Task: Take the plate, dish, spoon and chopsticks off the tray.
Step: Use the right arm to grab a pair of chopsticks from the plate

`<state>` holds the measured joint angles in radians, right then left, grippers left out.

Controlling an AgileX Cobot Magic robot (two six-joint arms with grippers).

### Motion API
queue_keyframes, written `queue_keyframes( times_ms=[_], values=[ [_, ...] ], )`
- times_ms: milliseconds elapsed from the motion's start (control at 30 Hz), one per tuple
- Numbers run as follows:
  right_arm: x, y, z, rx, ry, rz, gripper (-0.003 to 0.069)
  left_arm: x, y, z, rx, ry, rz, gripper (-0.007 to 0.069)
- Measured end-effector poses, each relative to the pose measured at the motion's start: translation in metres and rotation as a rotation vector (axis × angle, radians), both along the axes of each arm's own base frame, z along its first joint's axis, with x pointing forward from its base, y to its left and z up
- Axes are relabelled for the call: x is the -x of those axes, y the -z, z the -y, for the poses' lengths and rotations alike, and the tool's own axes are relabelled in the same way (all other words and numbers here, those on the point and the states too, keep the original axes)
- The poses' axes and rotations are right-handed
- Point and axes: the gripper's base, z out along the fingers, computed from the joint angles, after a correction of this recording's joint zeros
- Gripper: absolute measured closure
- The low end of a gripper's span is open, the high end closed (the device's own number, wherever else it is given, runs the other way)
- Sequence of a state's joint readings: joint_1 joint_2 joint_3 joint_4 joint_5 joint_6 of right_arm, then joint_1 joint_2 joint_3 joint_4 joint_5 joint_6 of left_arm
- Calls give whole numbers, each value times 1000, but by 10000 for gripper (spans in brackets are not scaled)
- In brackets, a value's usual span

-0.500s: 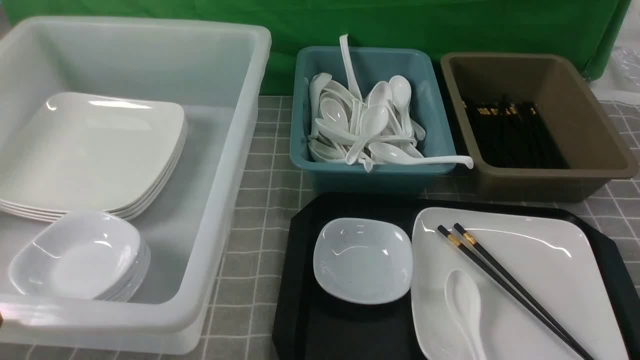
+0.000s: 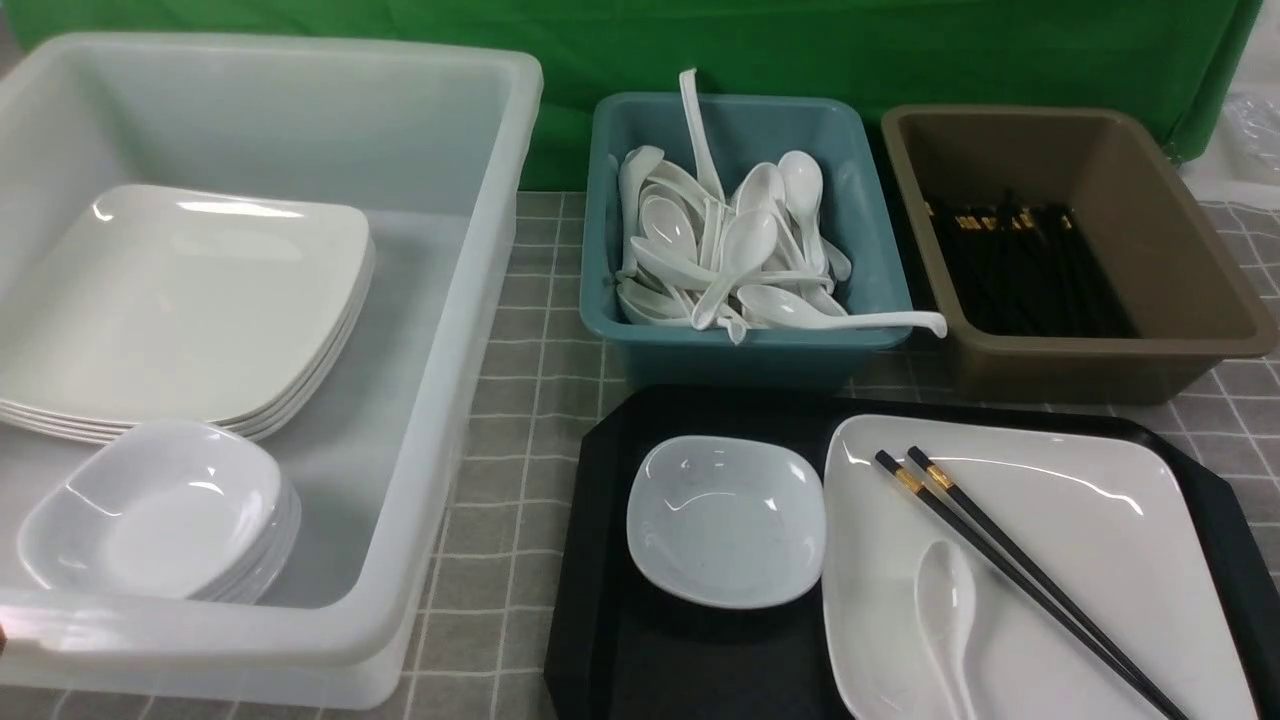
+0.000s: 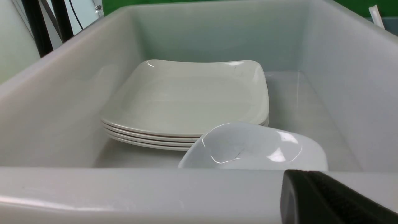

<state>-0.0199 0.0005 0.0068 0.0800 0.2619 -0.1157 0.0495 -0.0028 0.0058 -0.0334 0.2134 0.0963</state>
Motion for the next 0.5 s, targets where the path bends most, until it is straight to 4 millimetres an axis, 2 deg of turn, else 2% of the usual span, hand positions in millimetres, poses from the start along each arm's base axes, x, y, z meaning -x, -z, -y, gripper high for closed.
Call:
queue_keyframes(
  times_ms=[233,267,300,333,367,500],
  values=[
    [0,0,0,0,0,0,419,0,-3,1,60,0,36,603],
    [0,0,0,0,0,0,419,-1,-7,1,167,-2,86,603],
    [0,0,0,0,0,0,419,-1,-8,1,188,-3,96,603],
    [0,0,0,0,0,0,419,-1,-15,1,388,-12,184,603],
    [0,0,0,0,0,0,419,0,-20,-1,505,-20,240,603],
    [0,0,0,0,0,0,419,3,-33,-8,657,-51,416,603]
  ],
)
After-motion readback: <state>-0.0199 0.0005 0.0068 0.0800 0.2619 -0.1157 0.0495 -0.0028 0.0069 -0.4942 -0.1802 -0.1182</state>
